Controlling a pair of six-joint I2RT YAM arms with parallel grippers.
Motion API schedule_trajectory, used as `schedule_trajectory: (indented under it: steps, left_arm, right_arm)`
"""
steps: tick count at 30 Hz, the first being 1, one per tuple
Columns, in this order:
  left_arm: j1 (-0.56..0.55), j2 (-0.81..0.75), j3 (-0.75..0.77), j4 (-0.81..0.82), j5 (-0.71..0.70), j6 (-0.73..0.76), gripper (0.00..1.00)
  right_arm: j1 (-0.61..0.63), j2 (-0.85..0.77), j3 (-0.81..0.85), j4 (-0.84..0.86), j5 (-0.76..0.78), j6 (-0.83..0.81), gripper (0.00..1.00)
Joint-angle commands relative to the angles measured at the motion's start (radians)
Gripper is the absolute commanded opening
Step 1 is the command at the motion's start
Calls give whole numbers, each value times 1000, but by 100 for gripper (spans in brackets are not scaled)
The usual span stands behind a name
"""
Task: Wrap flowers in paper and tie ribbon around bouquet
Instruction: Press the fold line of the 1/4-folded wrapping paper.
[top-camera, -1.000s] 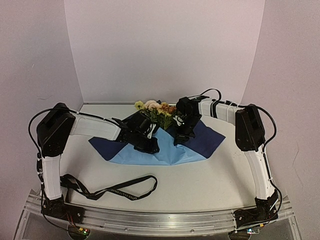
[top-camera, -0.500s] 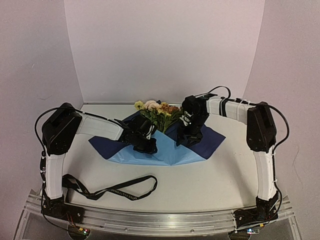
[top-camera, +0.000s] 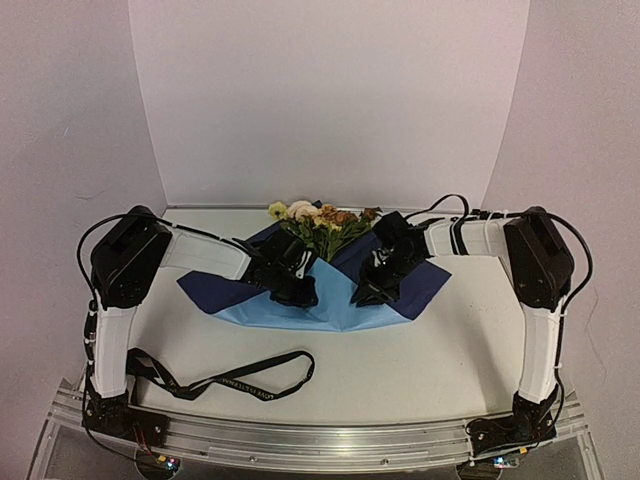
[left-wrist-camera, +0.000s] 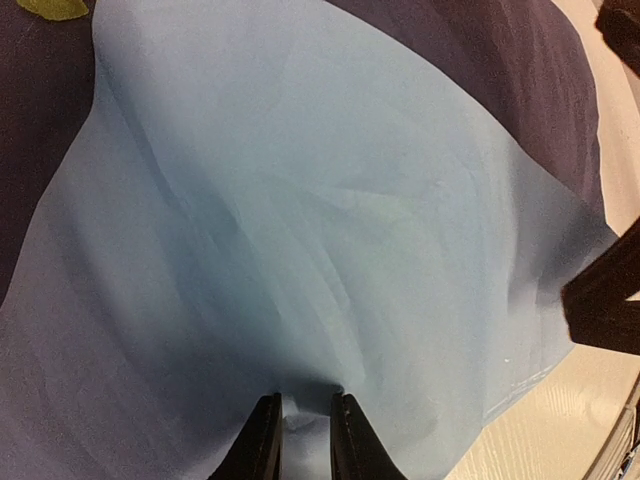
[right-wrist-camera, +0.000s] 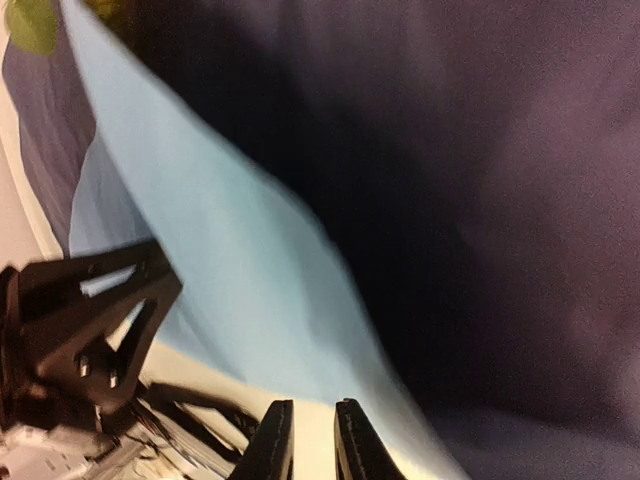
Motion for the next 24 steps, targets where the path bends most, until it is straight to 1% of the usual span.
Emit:
schedule_trajectory:
  steps: [1, 5, 11, 16, 22, 24]
  left_arm:
    - [10, 17, 47, 0, 15, 10, 18]
    - [16, 19, 41, -4, 7, 4, 18]
    - [24, 3, 18, -7, -11, -7, 18]
    - [30, -26, -7, -7, -20, -11, 18]
    - [31, -127, -118, 30, -30, -50, 27]
    - [31, -159, -170, 40, -42, -69, 27]
  right_arm:
    - [5, 23, -57, 236, 23, 153, 11]
    - [5, 25, -125, 272, 51, 157, 8]
    - [0, -16, -233, 302, 65, 149, 8]
    - [-6, -39, -283, 305, 68, 138, 8]
    - [-9, -33, -275, 304, 56, 138, 8]
    - [-9, -25, -271, 304, 52, 144, 7]
